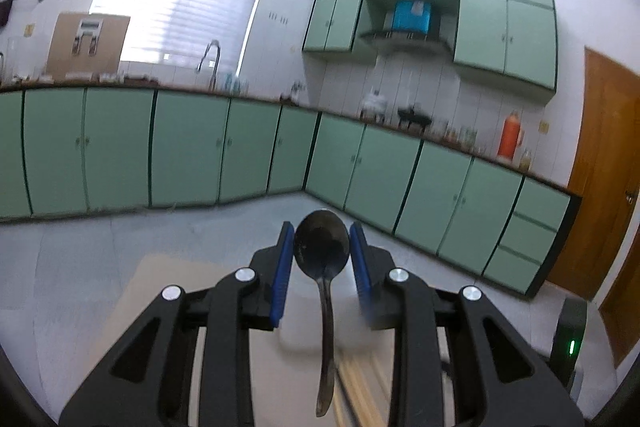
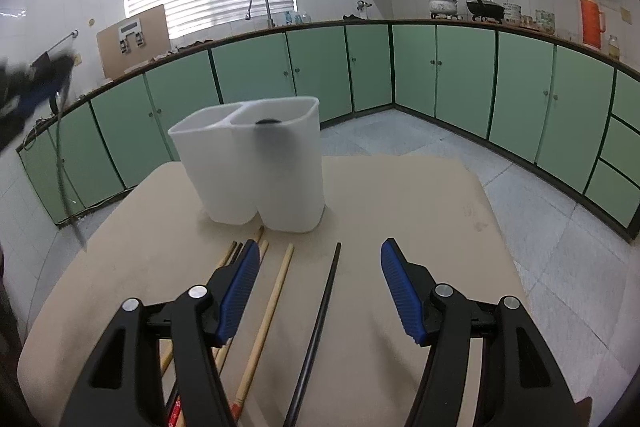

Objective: Organize utensils
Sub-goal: 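Lift the silver spoon with the left tool over the white holder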

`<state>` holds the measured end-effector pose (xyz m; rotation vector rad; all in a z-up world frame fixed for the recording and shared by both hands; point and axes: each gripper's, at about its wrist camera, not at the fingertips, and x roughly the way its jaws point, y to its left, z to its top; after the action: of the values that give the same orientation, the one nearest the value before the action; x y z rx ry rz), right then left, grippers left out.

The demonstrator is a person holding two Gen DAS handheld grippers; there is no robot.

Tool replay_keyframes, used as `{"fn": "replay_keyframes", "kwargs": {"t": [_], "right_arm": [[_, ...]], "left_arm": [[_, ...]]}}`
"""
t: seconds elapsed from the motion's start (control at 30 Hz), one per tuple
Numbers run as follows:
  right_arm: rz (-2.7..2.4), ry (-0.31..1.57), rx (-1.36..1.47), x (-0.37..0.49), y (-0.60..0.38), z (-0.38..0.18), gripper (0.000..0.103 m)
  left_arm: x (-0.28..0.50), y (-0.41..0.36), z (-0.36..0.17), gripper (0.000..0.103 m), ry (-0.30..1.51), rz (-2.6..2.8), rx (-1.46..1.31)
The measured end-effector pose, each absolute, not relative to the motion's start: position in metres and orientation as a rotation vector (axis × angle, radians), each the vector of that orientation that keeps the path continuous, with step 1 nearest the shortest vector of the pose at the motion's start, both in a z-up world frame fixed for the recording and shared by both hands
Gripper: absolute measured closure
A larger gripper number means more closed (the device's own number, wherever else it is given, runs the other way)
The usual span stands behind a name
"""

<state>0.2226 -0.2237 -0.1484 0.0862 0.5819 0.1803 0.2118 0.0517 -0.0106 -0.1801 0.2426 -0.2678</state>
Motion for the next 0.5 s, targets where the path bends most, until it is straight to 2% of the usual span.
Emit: {"fn": "replay_keyframes", "kwargs": {"t": [0.2, 0.37, 0.5], "right_arm": [[0.176, 0.578, 0.104, 0.223, -0.228, -0.148, 0.041], [0.165, 0.579, 0.117, 0.228, -0.228, -0.149, 0.041], [0.175, 0.494, 0.116, 0.246, -0.224, -0.118, 0.041]], "left_arm": [[0.252, 0.024, 0.014, 0.076, 0.149, -0.266, -0.176], [0.275, 0.002, 0.000, 0.076, 0.144, -0.256, -0.140], [0.286, -0.001, -0.010, 0.076, 0.154, -0.256, -0.132]]}}
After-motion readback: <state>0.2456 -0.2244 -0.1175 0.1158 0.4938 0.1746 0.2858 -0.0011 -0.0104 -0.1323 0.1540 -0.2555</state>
